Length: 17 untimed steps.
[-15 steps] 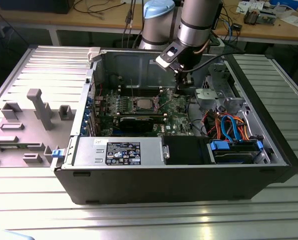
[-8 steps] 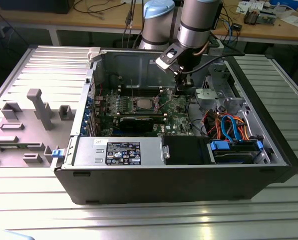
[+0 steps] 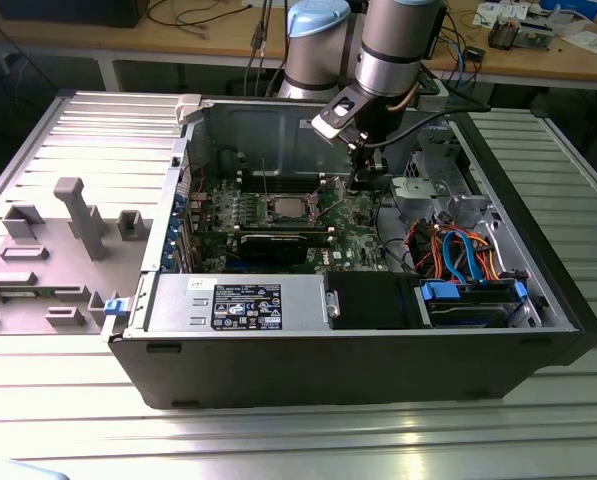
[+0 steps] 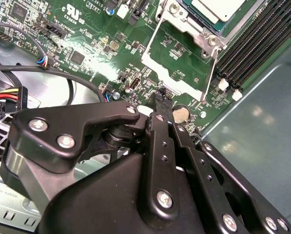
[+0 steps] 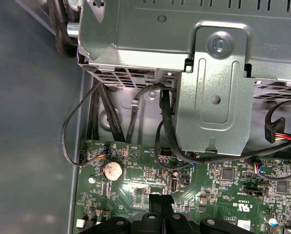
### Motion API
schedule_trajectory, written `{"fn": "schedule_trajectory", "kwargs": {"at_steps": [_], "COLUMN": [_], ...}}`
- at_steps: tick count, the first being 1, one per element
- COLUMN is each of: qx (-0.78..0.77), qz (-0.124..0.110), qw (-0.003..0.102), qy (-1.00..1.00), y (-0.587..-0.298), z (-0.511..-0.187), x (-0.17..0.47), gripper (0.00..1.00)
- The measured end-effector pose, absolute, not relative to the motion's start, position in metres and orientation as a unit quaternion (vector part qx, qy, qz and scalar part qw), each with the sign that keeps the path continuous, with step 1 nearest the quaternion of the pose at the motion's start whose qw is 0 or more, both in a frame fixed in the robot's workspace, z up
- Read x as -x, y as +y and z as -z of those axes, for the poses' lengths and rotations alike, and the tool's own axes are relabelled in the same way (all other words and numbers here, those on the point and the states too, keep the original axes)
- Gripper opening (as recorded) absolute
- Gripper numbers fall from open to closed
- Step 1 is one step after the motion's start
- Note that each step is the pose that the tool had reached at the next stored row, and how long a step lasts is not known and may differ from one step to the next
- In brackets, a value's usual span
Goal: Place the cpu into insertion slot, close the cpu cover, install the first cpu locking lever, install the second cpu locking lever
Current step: 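Close the cpu cover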
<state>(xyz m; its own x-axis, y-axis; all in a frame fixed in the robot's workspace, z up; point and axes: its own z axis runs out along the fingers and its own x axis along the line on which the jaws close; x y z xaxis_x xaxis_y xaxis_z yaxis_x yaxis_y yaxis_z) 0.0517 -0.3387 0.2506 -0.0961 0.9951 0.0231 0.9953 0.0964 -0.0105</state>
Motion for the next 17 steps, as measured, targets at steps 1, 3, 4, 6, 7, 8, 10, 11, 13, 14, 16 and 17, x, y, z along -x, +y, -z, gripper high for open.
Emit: {"fn": "schedule_trajectory", "kwargs": {"at_steps": [1,3,4,6,7,8,10,11,13,14,16,17], "qx": [0.672,0.672,0.672,0.672,0.672,0.672,0.672,0.672,0.672,0.672,0.672,0.672], "qz": [0.004,0.004,0.004,0.004,0.004,0.004,0.004,0.004,0.004,0.004,0.004,0.004], "qw": [0.012,0.012,0.012,0.012,0.012,0.012,0.012,0.012,0.012,0.012,0.012,0.012], "qy": [-0.74,-0.74,-0.74,-0.74,-0.74,-0.74,-0.74,-0.74,-0.74,-0.74,-0.74,-0.74], "y": [-0.3387,-0.3387,-0.3387,-0.3387,-0.3387,-0.3387,-0.3387,-0.3387,-0.3387,-0.3387,-0.3388,-0.3388], "z": [-0.2506,-0.2506,-0.2506,-0.2506,-0.2506,-0.2506,-0.2505,-0.2506,-0.2506,-0.2506,-0.2506,-0.2506], "x": [-0.0517,-0.0517,-0.0517,-0.0517,-0.0517,-0.0516,-0.0506,-0.0494,-0.047,-0.0457,-0.0436,-0.0434], "gripper": [0.11,0.11,0.11,0.11,0.11,0.11,0.11,0.11,0.11,0.11,0.11,0.11]}}
